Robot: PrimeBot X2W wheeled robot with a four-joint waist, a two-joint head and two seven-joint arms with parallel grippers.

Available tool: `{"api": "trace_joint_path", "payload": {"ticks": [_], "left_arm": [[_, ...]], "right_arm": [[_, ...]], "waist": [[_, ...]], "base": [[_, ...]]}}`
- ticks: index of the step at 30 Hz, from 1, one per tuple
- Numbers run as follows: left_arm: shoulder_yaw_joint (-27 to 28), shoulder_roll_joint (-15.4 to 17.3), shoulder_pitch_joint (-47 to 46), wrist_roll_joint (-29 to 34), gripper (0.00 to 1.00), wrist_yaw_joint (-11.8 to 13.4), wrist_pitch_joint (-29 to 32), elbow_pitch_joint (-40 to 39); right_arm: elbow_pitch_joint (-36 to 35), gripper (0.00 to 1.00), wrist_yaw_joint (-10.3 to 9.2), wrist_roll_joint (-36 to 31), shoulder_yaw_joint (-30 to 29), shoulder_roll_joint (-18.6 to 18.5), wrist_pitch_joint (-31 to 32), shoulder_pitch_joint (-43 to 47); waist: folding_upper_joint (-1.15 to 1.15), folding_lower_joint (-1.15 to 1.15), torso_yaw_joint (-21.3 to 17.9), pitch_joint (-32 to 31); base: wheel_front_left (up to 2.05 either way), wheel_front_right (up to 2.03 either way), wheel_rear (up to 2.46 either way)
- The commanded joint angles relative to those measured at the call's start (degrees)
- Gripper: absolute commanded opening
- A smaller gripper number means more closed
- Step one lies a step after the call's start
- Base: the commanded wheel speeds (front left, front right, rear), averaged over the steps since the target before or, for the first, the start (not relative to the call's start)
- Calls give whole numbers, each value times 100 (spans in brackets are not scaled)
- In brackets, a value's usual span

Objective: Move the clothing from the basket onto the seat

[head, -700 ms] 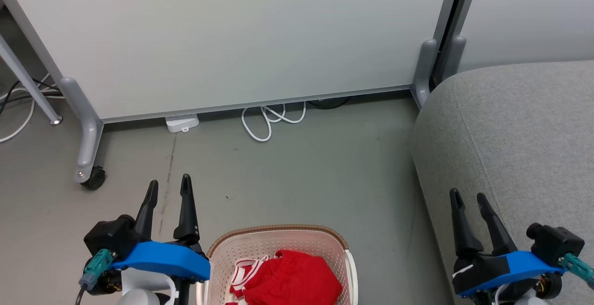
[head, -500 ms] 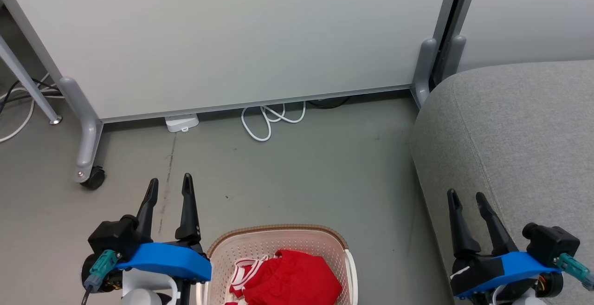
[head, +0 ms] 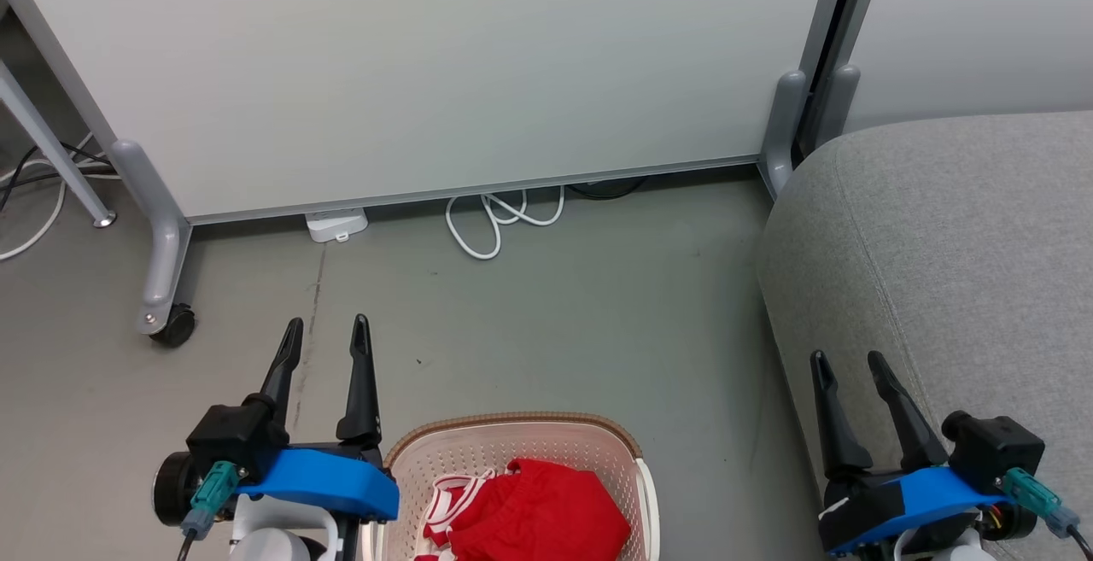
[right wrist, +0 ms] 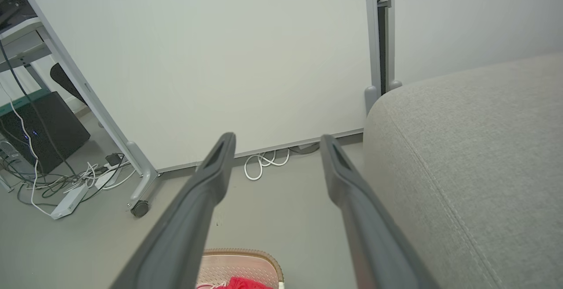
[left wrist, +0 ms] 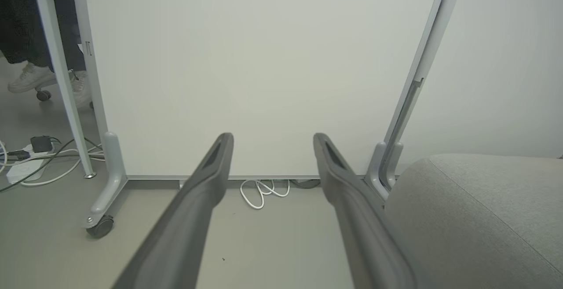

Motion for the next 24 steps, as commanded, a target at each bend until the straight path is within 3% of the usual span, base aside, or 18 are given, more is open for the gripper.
{"api": "trace_joint_path", "payload": {"ticks": [1,24], "left_arm": [[21,6,-106,137,100,-44,-49,-17],[79,-96,-115,1117,100,-252,-295,68]], "right_arm": [[1,100,12,-119,16,-39,-44,-115],[31,100,15,-1059,146,-46,-299,-111]], "waist": [[0,0,1,-2],[0,0,-7,-3]], "base": [[0,0,0],[0,0,0]]}}
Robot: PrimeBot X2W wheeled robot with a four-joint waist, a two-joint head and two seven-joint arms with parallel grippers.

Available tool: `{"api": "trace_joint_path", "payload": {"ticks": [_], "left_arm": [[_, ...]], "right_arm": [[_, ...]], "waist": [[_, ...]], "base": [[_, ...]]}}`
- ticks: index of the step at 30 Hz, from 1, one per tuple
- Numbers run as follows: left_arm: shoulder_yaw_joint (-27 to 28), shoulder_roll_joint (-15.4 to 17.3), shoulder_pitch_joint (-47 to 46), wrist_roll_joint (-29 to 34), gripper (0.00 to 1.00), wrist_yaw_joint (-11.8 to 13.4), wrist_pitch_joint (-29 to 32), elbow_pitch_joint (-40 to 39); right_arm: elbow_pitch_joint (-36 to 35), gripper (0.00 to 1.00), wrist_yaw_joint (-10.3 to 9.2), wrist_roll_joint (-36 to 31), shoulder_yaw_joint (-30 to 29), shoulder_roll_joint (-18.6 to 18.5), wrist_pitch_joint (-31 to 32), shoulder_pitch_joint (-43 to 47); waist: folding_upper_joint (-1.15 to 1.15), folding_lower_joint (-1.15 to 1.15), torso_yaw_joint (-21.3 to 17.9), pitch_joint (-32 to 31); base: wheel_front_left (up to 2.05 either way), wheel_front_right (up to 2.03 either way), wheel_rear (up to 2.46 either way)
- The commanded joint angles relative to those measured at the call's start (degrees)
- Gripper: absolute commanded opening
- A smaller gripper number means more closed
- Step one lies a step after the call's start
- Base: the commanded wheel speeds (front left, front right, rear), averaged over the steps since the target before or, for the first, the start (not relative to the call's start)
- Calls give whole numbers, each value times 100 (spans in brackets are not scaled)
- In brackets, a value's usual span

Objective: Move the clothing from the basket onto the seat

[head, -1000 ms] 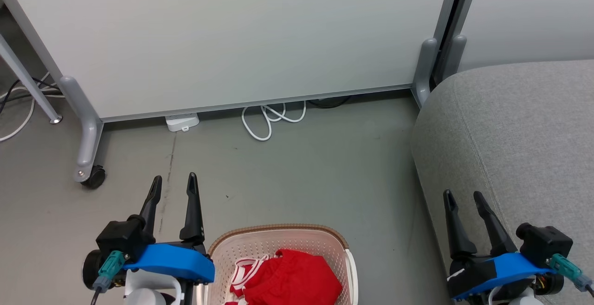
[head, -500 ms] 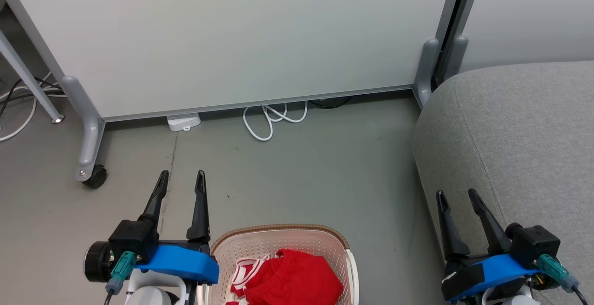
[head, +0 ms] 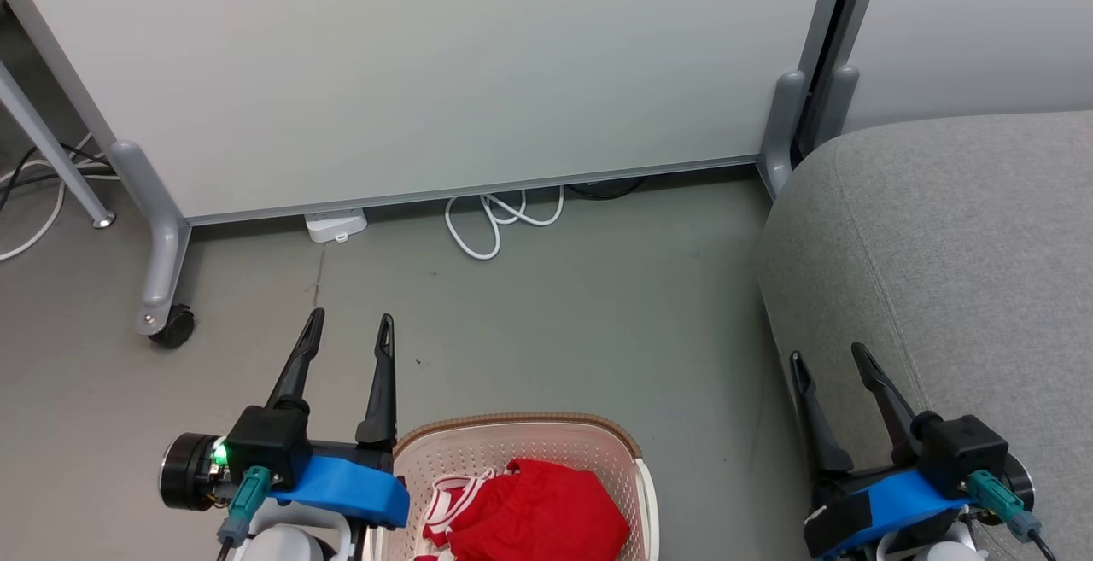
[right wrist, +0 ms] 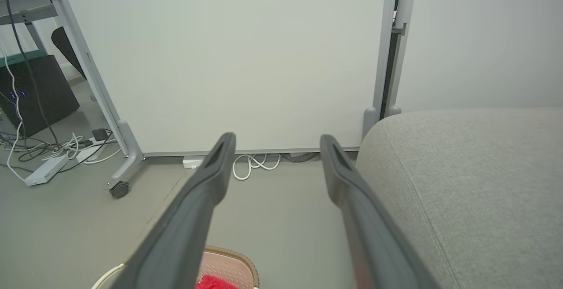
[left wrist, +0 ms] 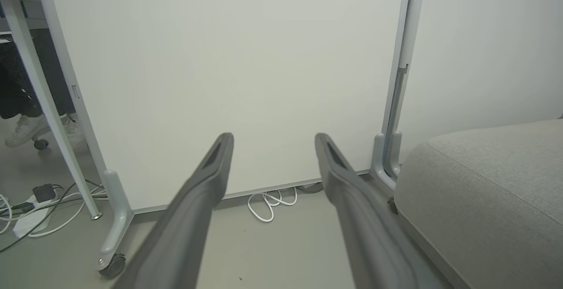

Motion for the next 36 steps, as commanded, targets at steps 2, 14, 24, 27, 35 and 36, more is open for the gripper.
{"api": "trace_joint_path", "payload": {"ticks": [2,14,24,27,35,36], "left_arm": [[25,-9,-64,172,100,-19,-55,10],[81,-27,-52,199,100,-67,-67,43],[0,-35,-176,122,100,-158,-66,250],[-94,-34,-277,107,100,-210,-65,459],[-897,106,-983,-85,100,-302,-61,1566],[-1059,147,-1087,-148,100,-303,-61,1729]], "right_arm": [[12,100,14,-146,30,-34,-66,-70],[27,100,14,-156,45,-33,-70,-70],[-5,100,14,-144,65,-32,-70,-83],[-20,100,14,-147,79,-32,-70,-121],[-131,100,14,-100,189,-31,-68,-380],[-148,100,14,-99,208,-30,-69,-426]], "waist": [[0,0,-9,-2],[0,0,-24,-7],[0,0,-44,52],[0,0,-66,108],[0,0,-298,549],[0,0,-341,630]], "base": [[0,0,0],[0,0,0],[0,0,0],[0,0,0],[0,0,0],[0,0,0]]}}
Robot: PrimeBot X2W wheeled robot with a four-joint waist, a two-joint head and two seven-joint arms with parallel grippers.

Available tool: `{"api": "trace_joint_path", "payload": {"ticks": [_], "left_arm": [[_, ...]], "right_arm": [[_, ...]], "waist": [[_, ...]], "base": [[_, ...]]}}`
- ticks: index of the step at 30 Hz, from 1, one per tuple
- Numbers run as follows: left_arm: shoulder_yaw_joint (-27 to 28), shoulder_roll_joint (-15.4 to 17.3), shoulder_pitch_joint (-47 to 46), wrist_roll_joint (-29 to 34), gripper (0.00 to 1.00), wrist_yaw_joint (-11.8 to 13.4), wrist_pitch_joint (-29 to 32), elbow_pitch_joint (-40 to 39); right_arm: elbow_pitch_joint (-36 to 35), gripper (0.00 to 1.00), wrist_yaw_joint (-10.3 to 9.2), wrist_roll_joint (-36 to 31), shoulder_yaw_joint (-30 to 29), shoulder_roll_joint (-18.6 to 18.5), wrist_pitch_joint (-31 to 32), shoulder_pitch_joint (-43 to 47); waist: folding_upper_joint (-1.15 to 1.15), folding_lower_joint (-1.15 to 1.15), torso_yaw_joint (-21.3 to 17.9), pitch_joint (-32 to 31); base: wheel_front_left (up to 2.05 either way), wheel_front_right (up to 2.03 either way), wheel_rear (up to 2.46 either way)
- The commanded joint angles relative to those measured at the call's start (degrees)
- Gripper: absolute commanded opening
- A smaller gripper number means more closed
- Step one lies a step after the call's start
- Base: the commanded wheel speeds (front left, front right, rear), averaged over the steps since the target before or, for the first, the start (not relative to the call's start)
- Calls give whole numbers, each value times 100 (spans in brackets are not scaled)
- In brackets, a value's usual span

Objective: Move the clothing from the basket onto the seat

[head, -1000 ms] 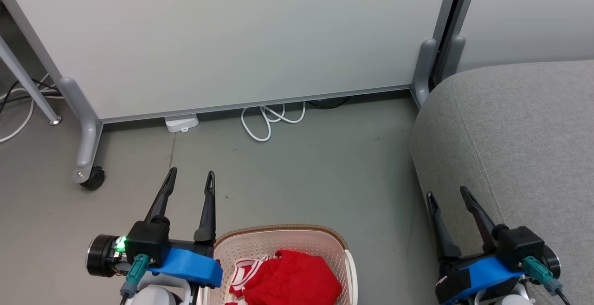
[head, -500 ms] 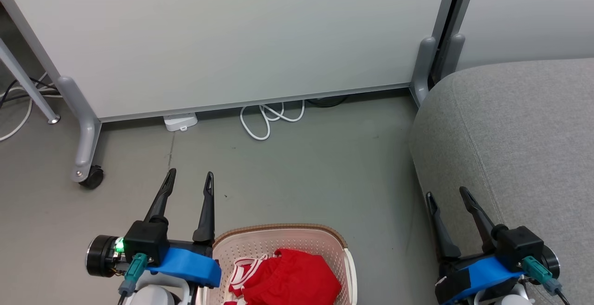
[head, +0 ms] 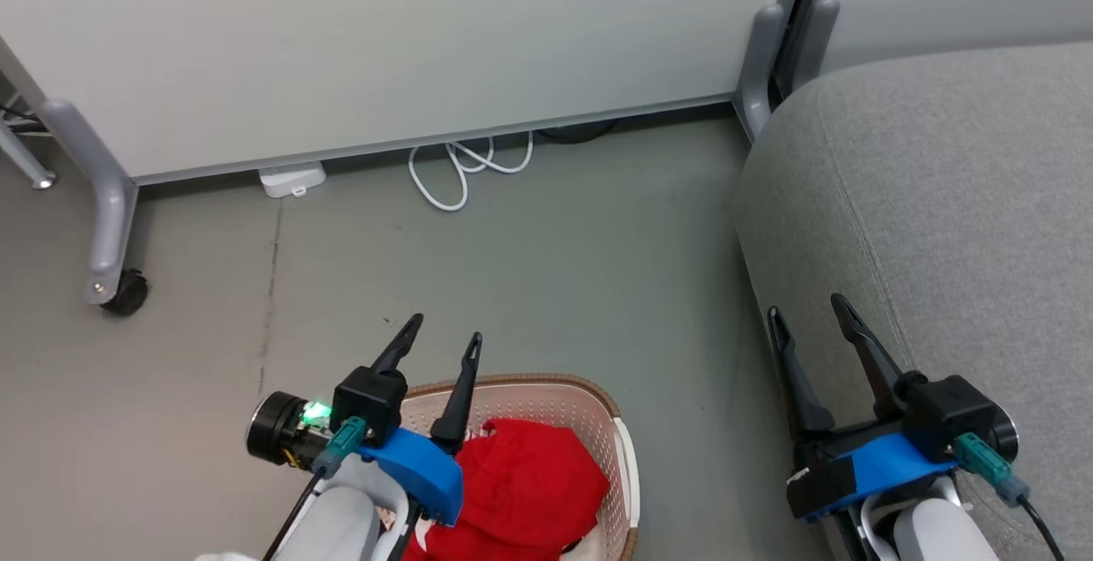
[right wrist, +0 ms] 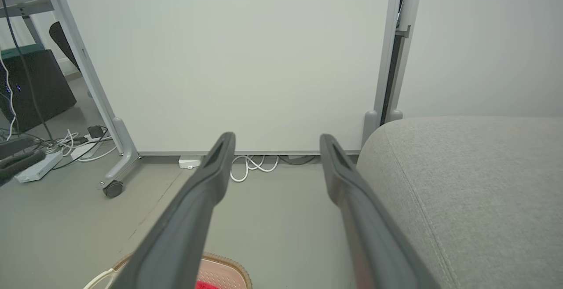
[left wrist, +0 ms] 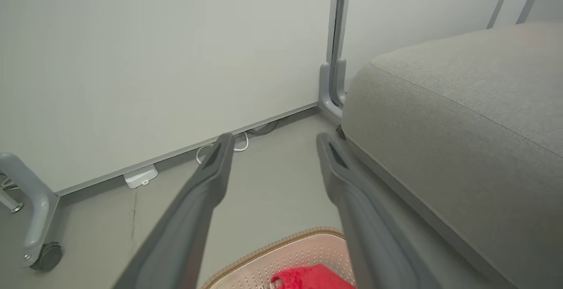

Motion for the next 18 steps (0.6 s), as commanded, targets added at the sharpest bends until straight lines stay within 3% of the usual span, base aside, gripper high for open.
{"api": "trace_joint_path", "payload": {"ticks": [1,13,18], "left_arm": [[-127,80,-178,-65,100,-29,-16,119],[-1801,552,-1461,-960,100,-23,-10,1993],[-2626,710,-1946,-1280,100,-23,261,2621]], "right_arm": [[-41,100,13,25,22,-23,-22,-93],[-352,100,12,191,253,-20,-21,-904],[-540,100,12,283,349,-17,-21,-1212]], "waist": [[0,0,-149,218],[0,0,-814,1536],[0,0,-1021,2139]], "base": [[0,0,0],[0,0,0],[0,0,0]]}}
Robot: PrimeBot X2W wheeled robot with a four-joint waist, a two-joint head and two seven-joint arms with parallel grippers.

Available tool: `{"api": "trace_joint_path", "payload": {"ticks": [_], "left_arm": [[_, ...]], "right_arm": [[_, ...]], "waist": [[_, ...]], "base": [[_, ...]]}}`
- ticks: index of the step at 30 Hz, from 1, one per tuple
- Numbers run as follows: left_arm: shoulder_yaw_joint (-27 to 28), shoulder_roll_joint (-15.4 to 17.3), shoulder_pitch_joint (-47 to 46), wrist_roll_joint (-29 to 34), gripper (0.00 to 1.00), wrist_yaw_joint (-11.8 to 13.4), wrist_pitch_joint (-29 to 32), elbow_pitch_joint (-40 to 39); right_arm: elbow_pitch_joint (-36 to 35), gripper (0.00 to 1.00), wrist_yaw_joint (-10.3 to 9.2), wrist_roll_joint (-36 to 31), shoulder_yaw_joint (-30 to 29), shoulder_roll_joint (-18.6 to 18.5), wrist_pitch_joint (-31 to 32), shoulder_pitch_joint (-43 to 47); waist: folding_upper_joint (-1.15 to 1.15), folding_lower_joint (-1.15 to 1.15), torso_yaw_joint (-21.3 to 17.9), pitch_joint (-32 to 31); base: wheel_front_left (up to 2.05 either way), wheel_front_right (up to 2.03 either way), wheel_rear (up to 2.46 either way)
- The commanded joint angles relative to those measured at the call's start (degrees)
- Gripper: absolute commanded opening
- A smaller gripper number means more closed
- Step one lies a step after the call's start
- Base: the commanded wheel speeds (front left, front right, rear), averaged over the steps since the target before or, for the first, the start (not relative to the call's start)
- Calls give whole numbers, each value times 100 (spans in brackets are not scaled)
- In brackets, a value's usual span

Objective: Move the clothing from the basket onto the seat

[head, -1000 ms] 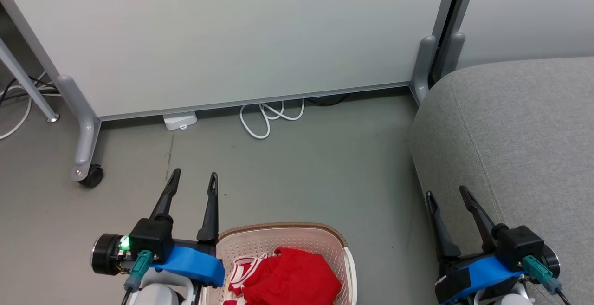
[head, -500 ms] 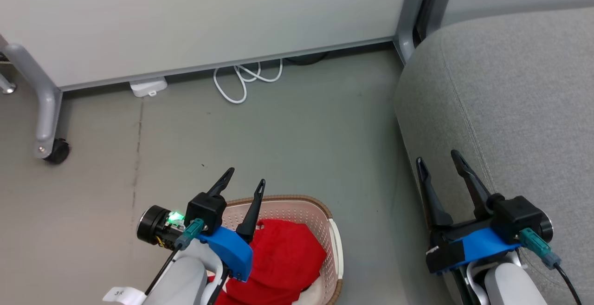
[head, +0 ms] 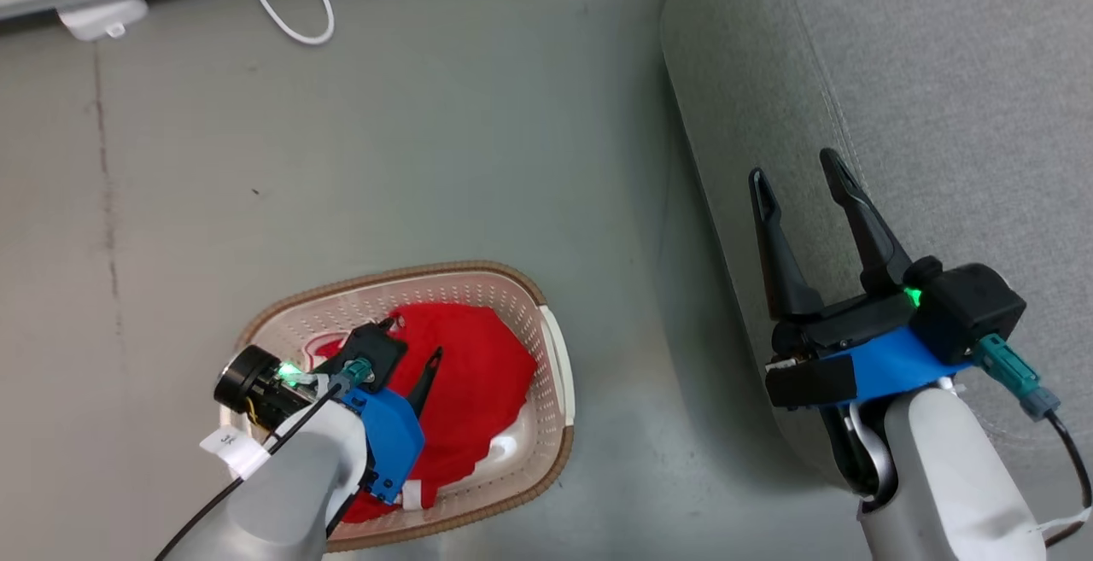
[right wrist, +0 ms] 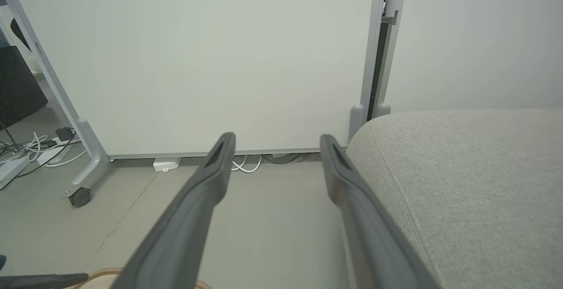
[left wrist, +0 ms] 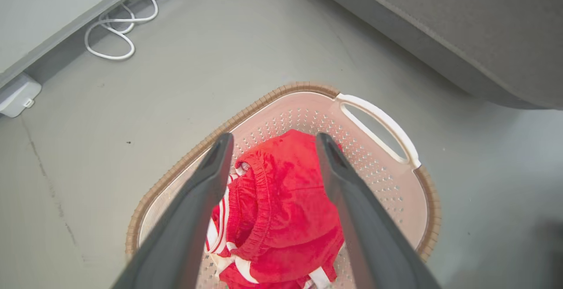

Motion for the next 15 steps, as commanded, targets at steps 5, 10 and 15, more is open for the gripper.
{"api": "trace_joint_path", "payload": {"ticks": [5,10,15], "left_arm": [[-716,270,-480,-292,100,-4,269,312],[-1264,475,-863,-612,100,-4,618,490],[-1706,668,-1218,-901,100,-4,804,573]], "right_arm": [[-262,100,11,132,108,-9,-19,-346],[-549,100,11,185,154,-9,-20,-570],[-762,100,11,216,148,-9,-19,-758]], "waist": [[0,-1,-405,979],[0,-1,-458,1540],[0,-1,-496,2106]], "base": [[0,0,0],[0,0,0],[0,0,0]]}}
